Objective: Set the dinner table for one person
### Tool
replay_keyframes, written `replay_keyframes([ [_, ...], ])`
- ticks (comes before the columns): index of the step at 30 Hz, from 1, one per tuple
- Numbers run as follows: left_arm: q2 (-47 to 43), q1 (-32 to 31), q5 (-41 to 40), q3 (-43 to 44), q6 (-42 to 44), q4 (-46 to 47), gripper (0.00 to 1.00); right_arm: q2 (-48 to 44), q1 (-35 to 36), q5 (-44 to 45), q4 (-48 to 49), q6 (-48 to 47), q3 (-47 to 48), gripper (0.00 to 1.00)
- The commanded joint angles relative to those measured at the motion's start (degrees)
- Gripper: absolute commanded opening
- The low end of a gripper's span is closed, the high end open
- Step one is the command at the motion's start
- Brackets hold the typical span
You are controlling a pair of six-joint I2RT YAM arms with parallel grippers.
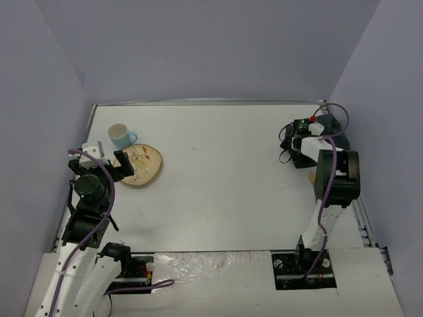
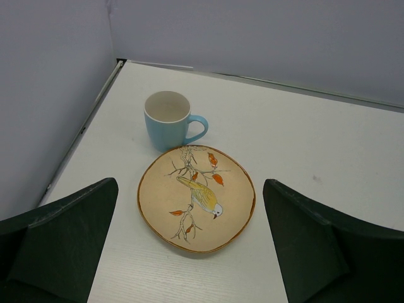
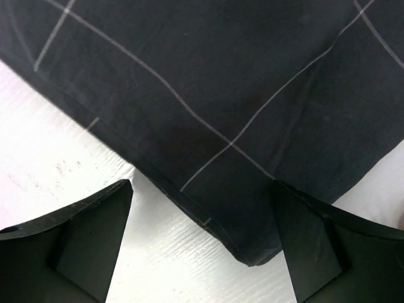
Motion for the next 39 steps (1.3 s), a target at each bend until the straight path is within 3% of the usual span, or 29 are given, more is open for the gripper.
replay_keyframes([
  [1, 0.2, -0.3, -0.2, 1.1, 0.3, 2.7, 0.97, 1.5, -0.5, -0.8, 3.5, -0.8, -2.0, 0.66],
  [7, -0.2, -0.3, -0.1, 1.0, 0.2, 2.6, 0.97, 2.9, 0.0, -3.6, 4.1, -3.5, -2.3, 0.09],
  [9, -0.4, -0.3, 0.0, 1.0, 0.3, 2.7, 0.97, 2.7, 1.1, -5.7, 4.4, -5.5, -1.3, 0.0],
  [14, -0.5, -0.2, 0.0, 1.0, 0.3, 2.8, 0.97, 0.3, 12.2, -7.6, 5.1, -10.9, 2.7, 0.0],
  [20, -0.7, -0.2, 0.3, 0.9, 0.1, 2.7, 0.97, -0.7, 28.1, -12.9, 4.7, -9.6, 4.7, 0.0],
  [27, -0.3, -0.1, 2.5, 1.3, -1.1, 2.4, 0.97, -1.1, 38.6, -19.1, 0.8, -10.4, 2.2, 0.0],
  [36, 7.3, -0.6, 12.6, 5.9, -6.4, -0.9, 0.97, -3.5, 53.0, -26.4, -7.6, -16.5, 3.0, 0.0],
  [39, 9.8, -0.8, 14.4, 7.6, -7.3, -1.8, 0.97, -4.2, 54.0, -30.7, -9.7, -20.2, 3.0, 0.12],
])
